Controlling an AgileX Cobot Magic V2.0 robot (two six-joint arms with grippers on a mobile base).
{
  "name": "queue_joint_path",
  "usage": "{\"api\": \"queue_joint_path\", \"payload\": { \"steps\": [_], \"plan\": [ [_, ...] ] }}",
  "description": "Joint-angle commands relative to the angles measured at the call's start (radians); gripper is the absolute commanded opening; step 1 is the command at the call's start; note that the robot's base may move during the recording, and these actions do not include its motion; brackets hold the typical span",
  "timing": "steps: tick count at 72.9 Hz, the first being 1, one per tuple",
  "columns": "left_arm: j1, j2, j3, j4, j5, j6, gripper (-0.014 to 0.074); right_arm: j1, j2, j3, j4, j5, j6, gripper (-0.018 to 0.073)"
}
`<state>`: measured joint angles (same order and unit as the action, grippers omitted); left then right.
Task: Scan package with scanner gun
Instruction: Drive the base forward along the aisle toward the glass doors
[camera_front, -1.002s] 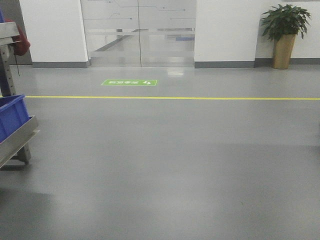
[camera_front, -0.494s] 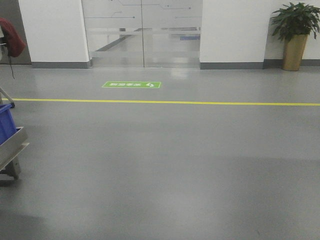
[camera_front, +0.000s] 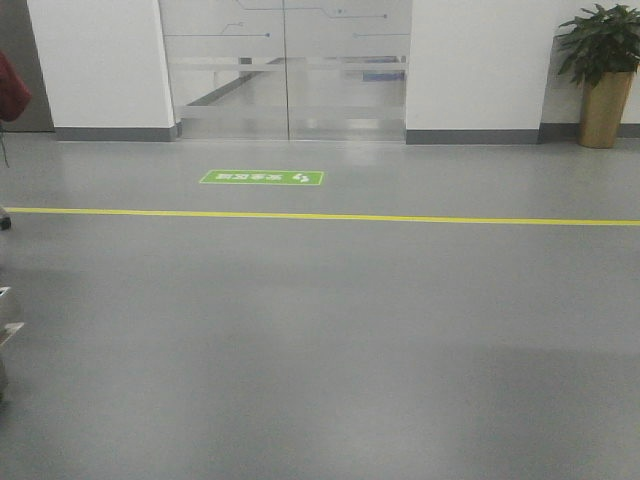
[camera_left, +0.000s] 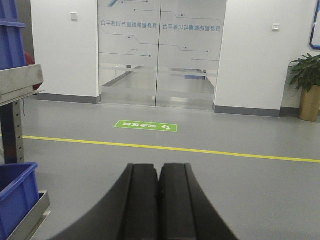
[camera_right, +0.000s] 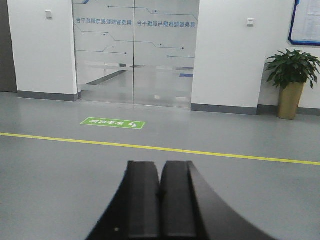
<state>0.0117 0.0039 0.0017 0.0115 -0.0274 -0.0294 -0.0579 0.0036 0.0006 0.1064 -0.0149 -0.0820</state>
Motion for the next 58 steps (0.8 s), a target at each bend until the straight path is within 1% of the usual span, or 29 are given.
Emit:
{"api": "queue_joint_path", "payload": {
  "steps": [1,58],
  "plan": [
    [-0.007,-0.004,-0.002,0.001,-0.016,0.000,-0.0111,0.000,-0.004,-0.001,-0.005,-0.018,0.000,-0.0168],
    [-0.007,-0.004,-0.002,0.001,-0.016,0.000,-0.0111,0.000,-0.004,-0.001,-0.005,-0.018,0.000,-0.0168]
  ]
}}
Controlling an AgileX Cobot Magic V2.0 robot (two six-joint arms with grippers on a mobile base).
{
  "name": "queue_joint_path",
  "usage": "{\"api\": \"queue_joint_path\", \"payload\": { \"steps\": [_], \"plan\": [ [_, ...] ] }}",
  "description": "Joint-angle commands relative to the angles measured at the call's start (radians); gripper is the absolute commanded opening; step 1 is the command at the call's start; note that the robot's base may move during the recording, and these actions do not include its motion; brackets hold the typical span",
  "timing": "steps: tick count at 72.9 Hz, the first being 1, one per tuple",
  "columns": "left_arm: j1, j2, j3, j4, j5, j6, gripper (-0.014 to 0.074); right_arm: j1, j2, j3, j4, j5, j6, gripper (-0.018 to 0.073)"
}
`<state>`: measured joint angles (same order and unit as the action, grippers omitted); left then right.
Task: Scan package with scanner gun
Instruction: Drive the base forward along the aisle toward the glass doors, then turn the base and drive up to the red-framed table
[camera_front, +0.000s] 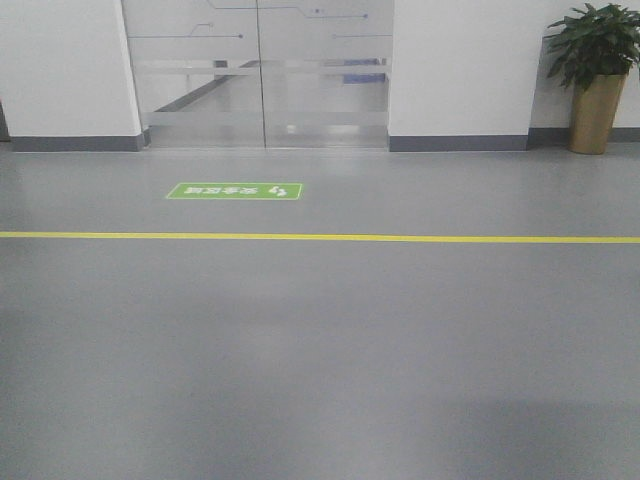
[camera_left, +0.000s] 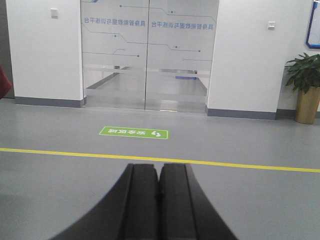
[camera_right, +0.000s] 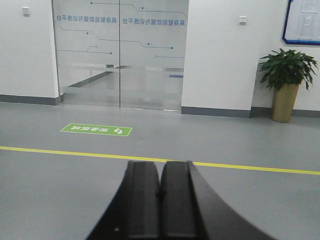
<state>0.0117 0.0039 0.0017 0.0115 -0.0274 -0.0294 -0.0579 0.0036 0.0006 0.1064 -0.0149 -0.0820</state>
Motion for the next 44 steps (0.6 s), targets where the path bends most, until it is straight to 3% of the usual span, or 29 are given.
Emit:
{"api": "queue_joint_path", "payload": {
  "steps": [1,44],
  "plan": [
    [-0.007,-0.004,-0.002,0.001,-0.016,0.000,-0.0111,0.000,-0.004,-0.001,-0.005,-0.018,0.000,-0.0168],
    [-0.007,-0.004,-0.002,0.001,-0.016,0.000,-0.0111,0.000,-0.004,-0.001,-0.005,-0.018,0.000,-0.0168]
  ]
}}
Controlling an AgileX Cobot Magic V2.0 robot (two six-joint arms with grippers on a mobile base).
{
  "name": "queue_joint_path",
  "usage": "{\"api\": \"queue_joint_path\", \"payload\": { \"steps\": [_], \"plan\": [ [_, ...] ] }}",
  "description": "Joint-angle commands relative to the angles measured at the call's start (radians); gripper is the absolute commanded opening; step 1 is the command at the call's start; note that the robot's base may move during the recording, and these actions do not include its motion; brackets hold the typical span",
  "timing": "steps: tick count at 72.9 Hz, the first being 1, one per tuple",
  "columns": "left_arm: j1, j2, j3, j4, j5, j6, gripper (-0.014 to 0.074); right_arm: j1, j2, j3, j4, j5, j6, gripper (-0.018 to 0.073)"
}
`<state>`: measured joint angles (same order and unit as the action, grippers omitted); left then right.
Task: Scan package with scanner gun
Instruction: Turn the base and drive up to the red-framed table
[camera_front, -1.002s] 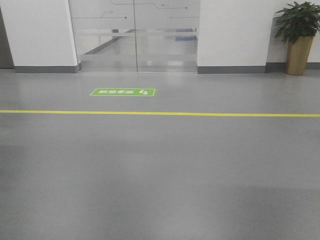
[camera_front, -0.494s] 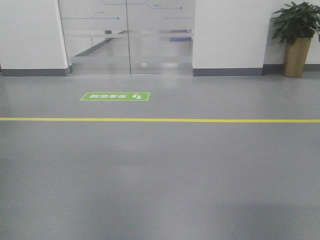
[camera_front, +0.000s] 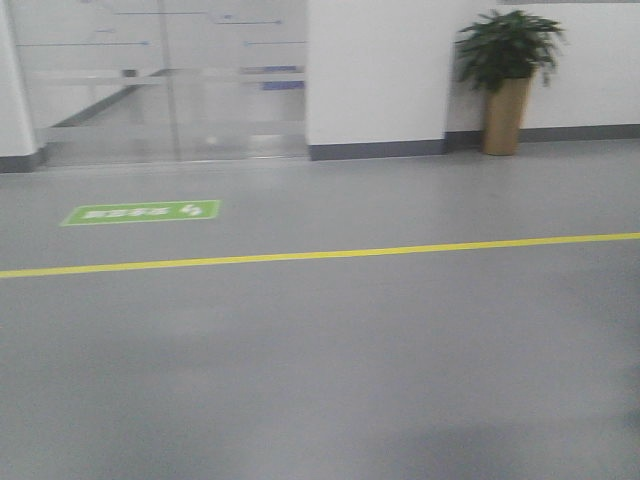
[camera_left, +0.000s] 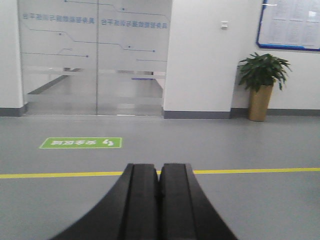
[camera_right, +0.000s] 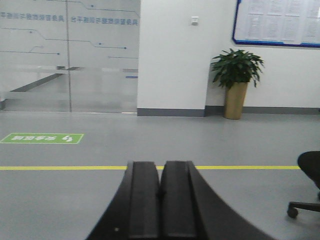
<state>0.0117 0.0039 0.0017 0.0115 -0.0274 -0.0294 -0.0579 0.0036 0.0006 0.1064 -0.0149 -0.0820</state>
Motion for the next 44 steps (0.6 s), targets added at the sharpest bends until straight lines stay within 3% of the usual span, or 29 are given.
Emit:
{"api": "queue_joint_path", "payload": {
  "steps": [1,44],
  "plan": [
    [-0.007,-0.004,-0.002,0.001,-0.016,0.000,-0.0111,0.000,-0.004,-0.001,-0.005,-0.018,0.000,-0.0168],
    [-0.007,-0.004,-0.002,0.001,-0.016,0.000,-0.0111,0.000,-0.004,-0.001,-0.005,-0.018,0.000,-0.0168]
  ]
}}
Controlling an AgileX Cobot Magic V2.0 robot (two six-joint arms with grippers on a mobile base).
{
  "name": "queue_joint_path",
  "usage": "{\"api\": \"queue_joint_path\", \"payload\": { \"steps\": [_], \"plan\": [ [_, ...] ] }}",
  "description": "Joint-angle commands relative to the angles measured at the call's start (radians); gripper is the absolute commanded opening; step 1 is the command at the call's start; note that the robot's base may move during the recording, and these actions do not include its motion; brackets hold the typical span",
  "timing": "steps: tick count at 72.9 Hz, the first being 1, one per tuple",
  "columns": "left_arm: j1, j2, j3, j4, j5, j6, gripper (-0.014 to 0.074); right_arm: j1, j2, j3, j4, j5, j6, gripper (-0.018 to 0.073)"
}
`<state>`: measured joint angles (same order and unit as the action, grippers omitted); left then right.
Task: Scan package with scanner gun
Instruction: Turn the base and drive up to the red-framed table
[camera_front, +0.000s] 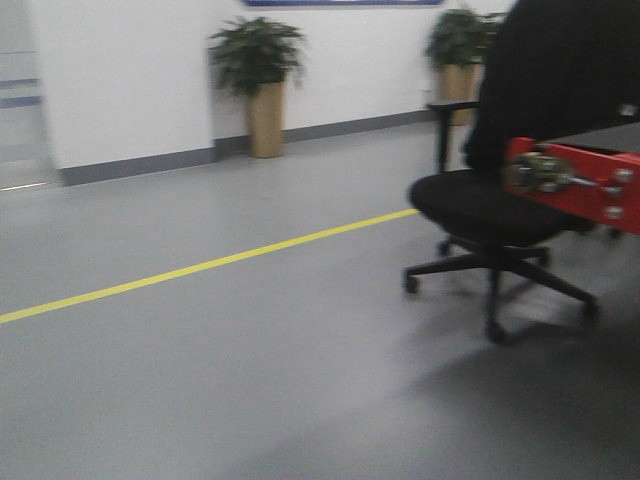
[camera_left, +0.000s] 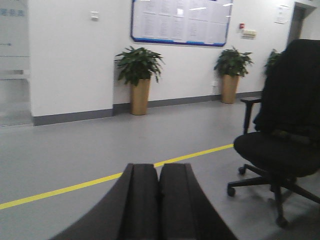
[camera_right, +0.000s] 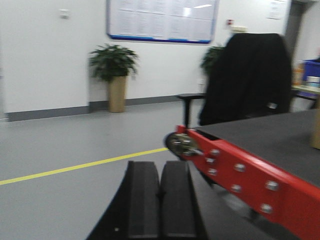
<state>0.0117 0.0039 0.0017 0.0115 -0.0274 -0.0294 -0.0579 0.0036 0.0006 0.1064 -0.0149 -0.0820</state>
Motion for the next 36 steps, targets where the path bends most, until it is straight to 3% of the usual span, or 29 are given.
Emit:
{"api": "queue_joint_path", "payload": {
  "steps": [1,36],
  "plan": [
    [-0.007,-0.004,-0.002,0.001,-0.016,0.000,-0.0111,0.000,-0.004,-0.001,-0.005,-0.018,0.000,-0.0168],
    [-0.007,-0.004,-0.002,0.001,-0.016,0.000,-0.0111,0.000,-0.004,-0.001,-0.005,-0.018,0.000,-0.0168]
  ]
}}
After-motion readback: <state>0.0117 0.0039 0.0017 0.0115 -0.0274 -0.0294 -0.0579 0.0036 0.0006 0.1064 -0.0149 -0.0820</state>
